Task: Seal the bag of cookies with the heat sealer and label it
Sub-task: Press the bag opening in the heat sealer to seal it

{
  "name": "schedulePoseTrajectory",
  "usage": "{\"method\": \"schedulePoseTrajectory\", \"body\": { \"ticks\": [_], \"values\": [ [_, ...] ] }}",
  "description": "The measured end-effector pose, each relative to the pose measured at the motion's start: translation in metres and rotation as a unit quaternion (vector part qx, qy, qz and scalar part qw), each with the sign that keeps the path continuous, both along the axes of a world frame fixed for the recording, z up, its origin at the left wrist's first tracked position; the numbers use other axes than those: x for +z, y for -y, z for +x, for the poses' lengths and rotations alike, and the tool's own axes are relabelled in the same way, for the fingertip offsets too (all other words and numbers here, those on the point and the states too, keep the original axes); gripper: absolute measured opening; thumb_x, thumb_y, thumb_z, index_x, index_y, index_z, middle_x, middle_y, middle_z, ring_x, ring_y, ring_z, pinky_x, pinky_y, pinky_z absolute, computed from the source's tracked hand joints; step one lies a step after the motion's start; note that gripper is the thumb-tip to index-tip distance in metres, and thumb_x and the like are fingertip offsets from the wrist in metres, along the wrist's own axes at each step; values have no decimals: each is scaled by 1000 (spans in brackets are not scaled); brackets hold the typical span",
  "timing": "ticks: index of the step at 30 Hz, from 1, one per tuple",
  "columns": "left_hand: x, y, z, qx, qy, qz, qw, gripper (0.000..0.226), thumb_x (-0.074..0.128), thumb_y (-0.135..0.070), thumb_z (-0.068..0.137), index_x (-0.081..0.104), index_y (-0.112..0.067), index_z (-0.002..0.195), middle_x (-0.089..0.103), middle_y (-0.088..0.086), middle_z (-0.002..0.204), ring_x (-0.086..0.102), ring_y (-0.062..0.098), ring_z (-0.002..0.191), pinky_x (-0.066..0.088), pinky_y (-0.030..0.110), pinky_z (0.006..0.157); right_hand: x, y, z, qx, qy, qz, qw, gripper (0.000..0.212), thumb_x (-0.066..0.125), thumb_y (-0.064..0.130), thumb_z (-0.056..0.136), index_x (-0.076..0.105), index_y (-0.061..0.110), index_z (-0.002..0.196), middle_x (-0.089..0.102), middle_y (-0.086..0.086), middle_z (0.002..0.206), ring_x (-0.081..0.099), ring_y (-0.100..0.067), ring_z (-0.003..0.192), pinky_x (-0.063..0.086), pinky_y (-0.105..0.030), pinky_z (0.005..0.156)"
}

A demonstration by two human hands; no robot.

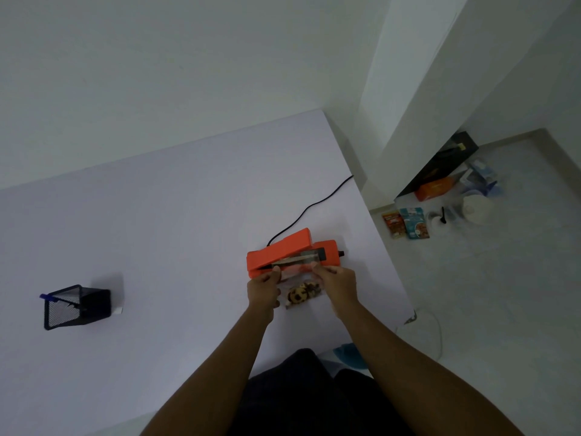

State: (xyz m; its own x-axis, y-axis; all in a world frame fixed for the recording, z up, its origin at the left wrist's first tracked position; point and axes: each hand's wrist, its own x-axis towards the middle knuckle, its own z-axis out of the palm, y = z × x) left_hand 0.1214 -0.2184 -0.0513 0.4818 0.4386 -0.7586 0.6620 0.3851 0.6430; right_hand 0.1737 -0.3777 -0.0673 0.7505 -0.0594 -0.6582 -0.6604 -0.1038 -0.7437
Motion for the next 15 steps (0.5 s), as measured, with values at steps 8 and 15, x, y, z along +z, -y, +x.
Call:
{"method": "schedulePoseTrajectory", "body": {
  "ticks": [8,15],
  "values": [
    [-2,-2,-1,-11,2,10,1000,25,69,-35,90,66,-11,83,62,11,78,49,20,59,38,27,48,2,4,-2,-9,-25,29,999,24,83,27,79,78,4,88,74,-18,85,63,-21,73,53,-30,64],
    [-3,-3,-2,-29,3,29,999,28,72,-34,88,68,-6,86,61,14,77,48,19,56,39,25,45,-2,3,-1,-7,-30,22,999,17,82,20,80,78,4,83,69,-13,79,60,-22,70,48,-30,62]
  ]
}}
